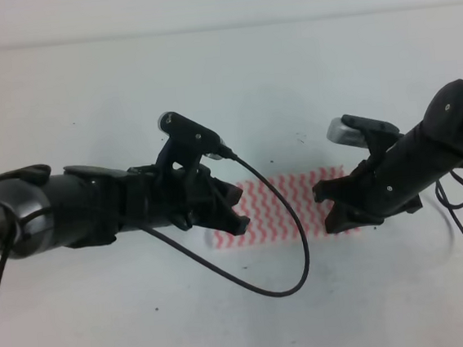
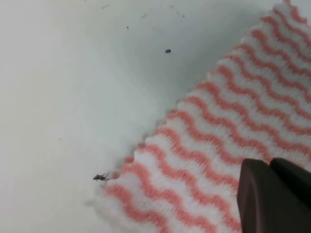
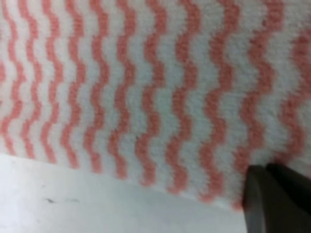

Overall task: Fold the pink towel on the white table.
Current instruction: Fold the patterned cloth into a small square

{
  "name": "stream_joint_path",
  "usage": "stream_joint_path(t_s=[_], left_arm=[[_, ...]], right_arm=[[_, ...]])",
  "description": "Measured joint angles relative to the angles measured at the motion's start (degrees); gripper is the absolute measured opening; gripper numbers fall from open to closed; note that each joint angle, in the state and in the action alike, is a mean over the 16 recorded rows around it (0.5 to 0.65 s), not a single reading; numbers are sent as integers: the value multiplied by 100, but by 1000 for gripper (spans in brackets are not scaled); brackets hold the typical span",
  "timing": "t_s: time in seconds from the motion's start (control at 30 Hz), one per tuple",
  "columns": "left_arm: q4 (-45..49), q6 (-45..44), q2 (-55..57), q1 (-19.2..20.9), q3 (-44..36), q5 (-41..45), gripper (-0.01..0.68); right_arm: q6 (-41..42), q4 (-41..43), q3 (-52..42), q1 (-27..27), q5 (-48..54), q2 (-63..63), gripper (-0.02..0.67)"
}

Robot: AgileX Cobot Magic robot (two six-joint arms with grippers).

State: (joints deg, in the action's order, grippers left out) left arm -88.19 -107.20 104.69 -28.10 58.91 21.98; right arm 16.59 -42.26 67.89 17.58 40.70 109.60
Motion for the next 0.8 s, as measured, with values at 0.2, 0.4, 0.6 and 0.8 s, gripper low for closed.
stream_joint_path(t_s=[0.2,0.4,0.6,0.8], left_arm=[[204,298,0,0,0,24,11],[647,809,-4,0,0,130,11],[1129,1340,-4,0,0,293,11],[1667,1842,-11,1,-1,531,11]], right_arm=[[159,-285,66,37,24,-134,-18],[330,-547,122,108,38,-176,-18],[430,-631,136,176,38,-16,-18],[430,-579,138,187,41,132,-18]])
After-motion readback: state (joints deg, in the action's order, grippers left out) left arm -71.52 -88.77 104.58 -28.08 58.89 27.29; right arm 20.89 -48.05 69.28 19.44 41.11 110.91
